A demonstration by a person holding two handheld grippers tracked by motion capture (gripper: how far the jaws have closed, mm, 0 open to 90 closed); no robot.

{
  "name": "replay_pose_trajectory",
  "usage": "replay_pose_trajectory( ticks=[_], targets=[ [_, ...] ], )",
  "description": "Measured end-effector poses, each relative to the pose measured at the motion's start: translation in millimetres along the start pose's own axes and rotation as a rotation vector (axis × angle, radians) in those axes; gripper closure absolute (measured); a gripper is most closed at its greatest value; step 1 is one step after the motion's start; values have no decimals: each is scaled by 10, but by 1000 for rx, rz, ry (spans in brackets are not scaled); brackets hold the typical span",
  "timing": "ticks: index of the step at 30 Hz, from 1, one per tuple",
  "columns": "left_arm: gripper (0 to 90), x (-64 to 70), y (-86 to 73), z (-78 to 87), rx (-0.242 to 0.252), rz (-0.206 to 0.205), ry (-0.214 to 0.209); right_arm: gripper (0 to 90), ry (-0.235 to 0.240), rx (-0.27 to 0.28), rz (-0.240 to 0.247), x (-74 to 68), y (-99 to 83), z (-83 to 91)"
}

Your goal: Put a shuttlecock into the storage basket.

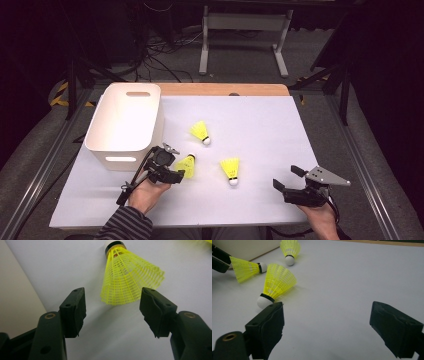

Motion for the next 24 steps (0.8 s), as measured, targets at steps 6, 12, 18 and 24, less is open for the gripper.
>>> replay_pose_trajectory(
  ticks=[6, 12, 18, 24],
  targets=[
    [403, -19, 32, -53, -7, 8, 11, 127, -2, -4, 2, 1, -5, -2],
    [413, -39, 32, -116, -23, 9, 17, 127, -2, -6, 2, 0, -6, -4],
    [437, -50, 43, -154, -29, 17, 18, 127, 0, -8, 0, -2, -9, -6],
    [466, -57, 49, -216, -40, 32, 10, 127, 2, -10, 1, -6, -10, -9]
  ],
)
Point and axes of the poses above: each handheld gripper's, and its own axes: z roughly backward along the jaws, y roughly out of its top, x roughly to its right, the point moved 9 cm from there along -z, roughly forward along the jaws
